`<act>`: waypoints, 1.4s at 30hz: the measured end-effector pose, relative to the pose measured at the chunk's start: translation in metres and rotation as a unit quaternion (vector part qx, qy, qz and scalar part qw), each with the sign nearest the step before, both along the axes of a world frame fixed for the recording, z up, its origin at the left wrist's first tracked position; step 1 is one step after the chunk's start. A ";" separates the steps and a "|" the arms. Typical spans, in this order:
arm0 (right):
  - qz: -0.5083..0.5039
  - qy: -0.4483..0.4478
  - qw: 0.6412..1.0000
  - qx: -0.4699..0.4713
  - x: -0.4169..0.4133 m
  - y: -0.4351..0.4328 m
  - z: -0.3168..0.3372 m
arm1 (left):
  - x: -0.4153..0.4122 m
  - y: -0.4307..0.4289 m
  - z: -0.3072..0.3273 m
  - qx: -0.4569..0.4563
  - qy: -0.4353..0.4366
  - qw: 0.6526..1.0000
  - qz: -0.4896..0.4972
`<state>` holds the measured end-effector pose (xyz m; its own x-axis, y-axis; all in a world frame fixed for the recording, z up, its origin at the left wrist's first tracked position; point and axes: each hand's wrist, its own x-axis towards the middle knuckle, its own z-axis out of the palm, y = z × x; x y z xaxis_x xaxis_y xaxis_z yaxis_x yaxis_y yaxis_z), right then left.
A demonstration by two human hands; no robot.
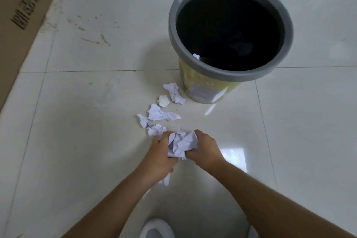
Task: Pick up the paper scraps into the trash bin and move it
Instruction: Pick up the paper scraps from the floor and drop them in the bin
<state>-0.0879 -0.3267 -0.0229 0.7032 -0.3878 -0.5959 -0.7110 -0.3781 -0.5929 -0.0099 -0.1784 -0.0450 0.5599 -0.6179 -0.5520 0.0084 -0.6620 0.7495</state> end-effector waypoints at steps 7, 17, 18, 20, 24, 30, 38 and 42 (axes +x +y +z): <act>-0.027 -0.227 0.971 -0.069 0.098 -0.013 0.146 | 0.116 -0.027 0.180 -0.066 -0.180 0.981 -0.015; -0.058 -0.315 0.930 -0.181 0.104 -0.133 0.293 | 0.150 -0.162 0.326 -0.165 -0.221 0.956 -0.096; -0.065 -0.302 0.933 -0.187 0.100 -0.143 0.291 | 0.148 -0.174 0.318 -0.169 -0.193 0.962 -0.097; -0.082 -0.282 0.938 -0.184 0.092 -0.157 0.284 | 0.142 -0.193 0.303 -0.172 -0.155 0.969 -0.092; -0.098 -0.262 0.945 -0.170 0.082 -0.168 0.267 | 0.129 -0.213 0.280 -0.166 -0.138 0.973 -0.083; -0.121 -0.240 0.951 -0.150 0.078 -0.177 0.254 | 0.135 -0.219 0.263 -0.128 -0.165 0.976 -0.065; 0.019 -0.106 0.965 -0.240 0.086 -0.175 0.254 | 0.148 -0.180 0.272 -0.090 -0.055 0.992 -0.069; 0.032 -0.188 0.927 -0.322 0.092 -0.138 0.257 | 0.175 -0.139 0.264 -0.105 -0.100 0.989 0.021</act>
